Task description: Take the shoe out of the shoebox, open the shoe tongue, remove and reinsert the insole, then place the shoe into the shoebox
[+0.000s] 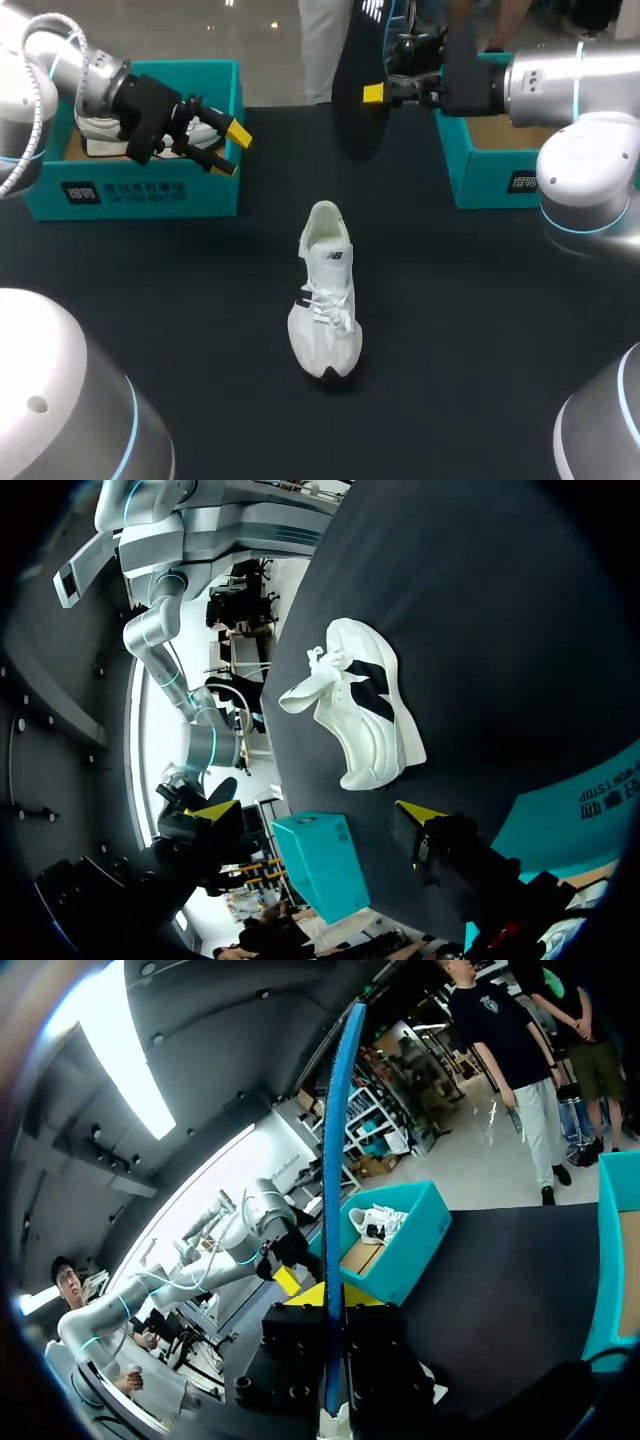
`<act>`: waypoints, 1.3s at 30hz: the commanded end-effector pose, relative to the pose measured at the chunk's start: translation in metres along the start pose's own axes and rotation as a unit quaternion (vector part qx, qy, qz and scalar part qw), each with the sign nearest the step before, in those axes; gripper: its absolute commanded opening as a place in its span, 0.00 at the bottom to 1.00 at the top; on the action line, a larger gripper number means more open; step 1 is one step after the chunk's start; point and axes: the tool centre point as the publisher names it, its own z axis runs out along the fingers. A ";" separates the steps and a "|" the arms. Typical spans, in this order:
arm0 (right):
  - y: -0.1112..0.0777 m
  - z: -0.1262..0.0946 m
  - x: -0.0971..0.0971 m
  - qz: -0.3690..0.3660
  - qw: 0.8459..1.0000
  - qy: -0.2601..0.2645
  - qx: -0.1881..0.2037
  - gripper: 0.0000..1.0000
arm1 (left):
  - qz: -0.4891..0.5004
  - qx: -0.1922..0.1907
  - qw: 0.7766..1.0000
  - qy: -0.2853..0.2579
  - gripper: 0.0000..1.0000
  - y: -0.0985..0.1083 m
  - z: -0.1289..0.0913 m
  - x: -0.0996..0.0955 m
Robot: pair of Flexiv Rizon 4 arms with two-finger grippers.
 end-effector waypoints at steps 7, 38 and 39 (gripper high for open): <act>-0.005 0.017 -0.006 0.004 1.000 -0.009 0.013 0.00 | 0.001 0.001 1.000 0.001 1.00 0.000 0.000 0.000; -0.005 0.017 -0.006 0.004 1.000 -0.009 0.013 0.00 | 0.001 0.001 1.000 0.001 1.00 0.000 0.000 0.000; -0.005 0.017 -0.006 0.004 1.000 -0.009 0.013 0.00 | 0.001 0.001 1.000 0.001 1.00 0.000 0.000 0.000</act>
